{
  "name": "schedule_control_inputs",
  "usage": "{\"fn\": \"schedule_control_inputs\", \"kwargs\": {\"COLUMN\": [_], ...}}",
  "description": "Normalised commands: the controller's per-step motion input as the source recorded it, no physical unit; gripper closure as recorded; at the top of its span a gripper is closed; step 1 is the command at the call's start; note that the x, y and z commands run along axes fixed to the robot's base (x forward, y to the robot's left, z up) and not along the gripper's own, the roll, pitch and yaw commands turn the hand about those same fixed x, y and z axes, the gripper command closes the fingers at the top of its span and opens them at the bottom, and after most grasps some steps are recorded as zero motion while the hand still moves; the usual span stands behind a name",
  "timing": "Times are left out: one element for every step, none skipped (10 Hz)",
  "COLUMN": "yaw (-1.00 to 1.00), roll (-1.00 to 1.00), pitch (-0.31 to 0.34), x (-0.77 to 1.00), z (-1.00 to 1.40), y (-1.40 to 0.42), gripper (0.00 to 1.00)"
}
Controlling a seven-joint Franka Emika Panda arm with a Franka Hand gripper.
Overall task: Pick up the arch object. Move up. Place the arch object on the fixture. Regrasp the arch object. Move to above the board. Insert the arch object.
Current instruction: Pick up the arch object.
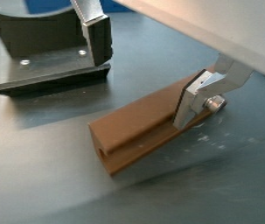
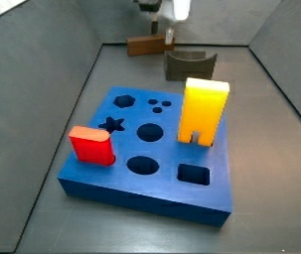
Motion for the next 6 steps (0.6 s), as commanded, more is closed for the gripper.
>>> {"fn": "schedule_control_inputs", "kwargs": {"yaw": [-0.61,-0.16,-0.01,-0.11,-0.27,-0.39], "roll": [0.05,0.08,0.10,0.09,0.02,0.00], "pitch": [0.000,0.029,0.003,0.000,0.000,-0.016], "x": [0.11,0.06,0.00,-0.01,0.00,0.00], "z": [-0.96,-0.93,-0.93,-1.00,-1.00,-1.00], "y": [0.18,0.51,0.50,0.27,0.00,-0.06], "gripper": [0.00,0.00,0.00,0.00,0.00,0.00]}}
